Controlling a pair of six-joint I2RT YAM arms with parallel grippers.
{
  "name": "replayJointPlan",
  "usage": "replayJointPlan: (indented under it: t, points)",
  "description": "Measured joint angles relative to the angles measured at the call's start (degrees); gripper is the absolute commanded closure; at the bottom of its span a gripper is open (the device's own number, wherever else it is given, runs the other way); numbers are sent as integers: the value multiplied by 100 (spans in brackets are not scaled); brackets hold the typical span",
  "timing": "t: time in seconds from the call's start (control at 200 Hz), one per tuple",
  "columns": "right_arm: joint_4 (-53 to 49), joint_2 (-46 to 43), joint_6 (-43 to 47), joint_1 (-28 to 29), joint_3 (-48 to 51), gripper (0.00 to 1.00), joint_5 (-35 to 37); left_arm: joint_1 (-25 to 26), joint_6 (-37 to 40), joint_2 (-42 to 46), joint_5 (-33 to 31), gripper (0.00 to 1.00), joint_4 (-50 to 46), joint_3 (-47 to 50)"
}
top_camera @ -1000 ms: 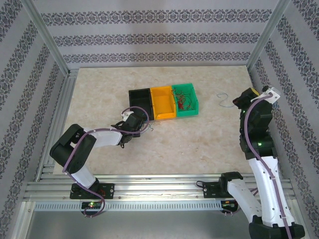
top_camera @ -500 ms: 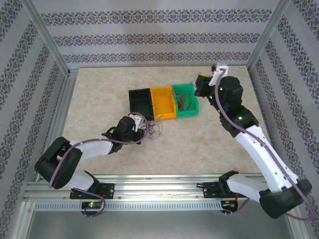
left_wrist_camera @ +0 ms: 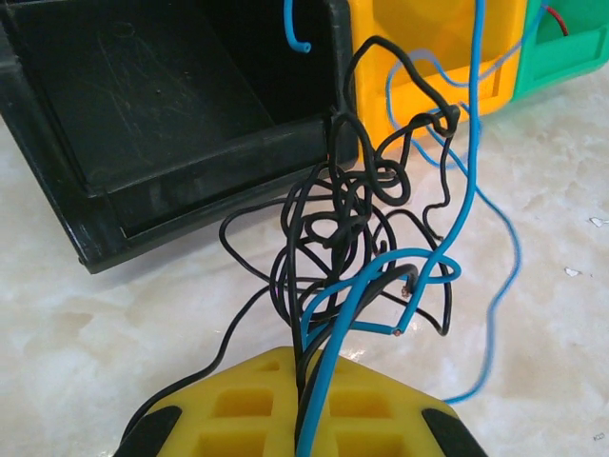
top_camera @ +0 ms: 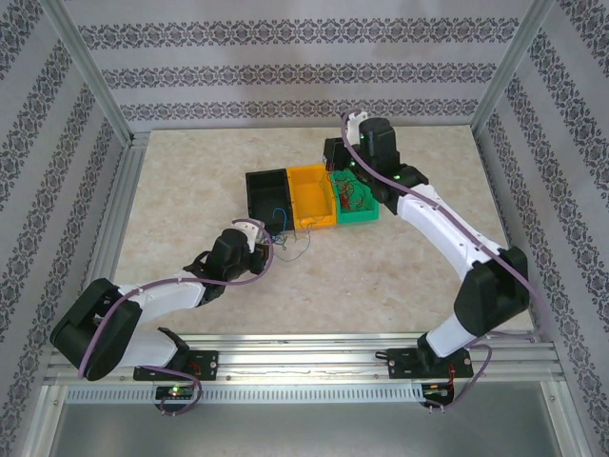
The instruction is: Untangle the cables
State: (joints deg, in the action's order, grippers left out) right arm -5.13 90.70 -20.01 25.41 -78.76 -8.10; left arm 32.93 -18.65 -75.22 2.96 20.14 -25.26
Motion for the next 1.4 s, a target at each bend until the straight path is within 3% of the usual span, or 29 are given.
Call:
replayJointPlan:
  t: [0.32, 0.849, 1.399]
  points:
    - [4, 133, -50, 74, 13, 98, 44, 0, -2, -26, -46, 100, 0, 0]
    - [221, -452, 546, 223, -514, 98, 485, 0, 0, -258, -46, 100, 2, 0]
    - [238, 44, 369, 223, -422, 98, 374, 0, 0, -269, -68, 100, 2, 2]
